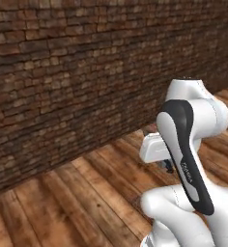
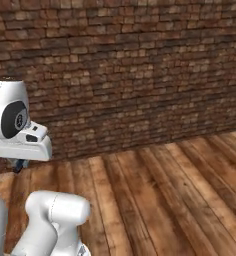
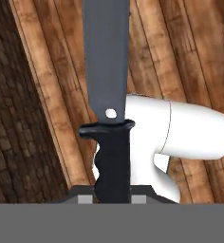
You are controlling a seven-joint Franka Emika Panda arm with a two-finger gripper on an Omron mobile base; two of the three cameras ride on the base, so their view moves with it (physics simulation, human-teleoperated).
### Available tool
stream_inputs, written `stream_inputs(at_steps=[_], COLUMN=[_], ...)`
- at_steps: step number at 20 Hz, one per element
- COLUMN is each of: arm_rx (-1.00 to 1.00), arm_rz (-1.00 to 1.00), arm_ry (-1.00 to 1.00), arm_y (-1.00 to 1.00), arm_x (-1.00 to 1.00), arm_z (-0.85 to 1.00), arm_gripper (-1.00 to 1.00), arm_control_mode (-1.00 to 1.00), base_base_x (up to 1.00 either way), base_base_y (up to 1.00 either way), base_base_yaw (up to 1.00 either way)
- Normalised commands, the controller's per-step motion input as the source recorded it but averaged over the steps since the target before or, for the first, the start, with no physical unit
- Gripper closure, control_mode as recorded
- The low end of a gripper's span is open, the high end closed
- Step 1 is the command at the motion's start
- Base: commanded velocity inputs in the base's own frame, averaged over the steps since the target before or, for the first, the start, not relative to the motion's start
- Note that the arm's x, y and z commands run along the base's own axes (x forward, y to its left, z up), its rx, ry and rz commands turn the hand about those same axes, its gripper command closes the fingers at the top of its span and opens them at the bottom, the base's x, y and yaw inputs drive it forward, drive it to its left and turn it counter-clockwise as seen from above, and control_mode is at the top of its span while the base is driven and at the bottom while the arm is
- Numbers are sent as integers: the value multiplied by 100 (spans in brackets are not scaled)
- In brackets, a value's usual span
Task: Retrieve the butter from the fridge and place it on a plate on the dining table. Then retrieve the butter knife by the fridge and place it near the plate.
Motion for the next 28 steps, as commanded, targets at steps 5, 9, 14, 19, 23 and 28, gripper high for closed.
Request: stream_inputs(at_steps=[5,9,14,19,23,28], arm_rx=[0,0,0,0,0,0], arm_rz=[0,0,0,0,0,0], arm_ry=[0,0,0,0,0,0], arm_y=[0,0,0,0,0,0], arm_x=[0,0,0,0,0,0], arm_z=[0,0,0,0,0,0], arm_gripper=[100,100,100,100,100,100], arm_control_mode=[100,100,100,100,100,100], base_base_x=[33,36,64,98,100,100], base_base_y=[-13,0,0,1,5,6], base_base_yaw=[-66,-61,-50,-41,-38,-44])
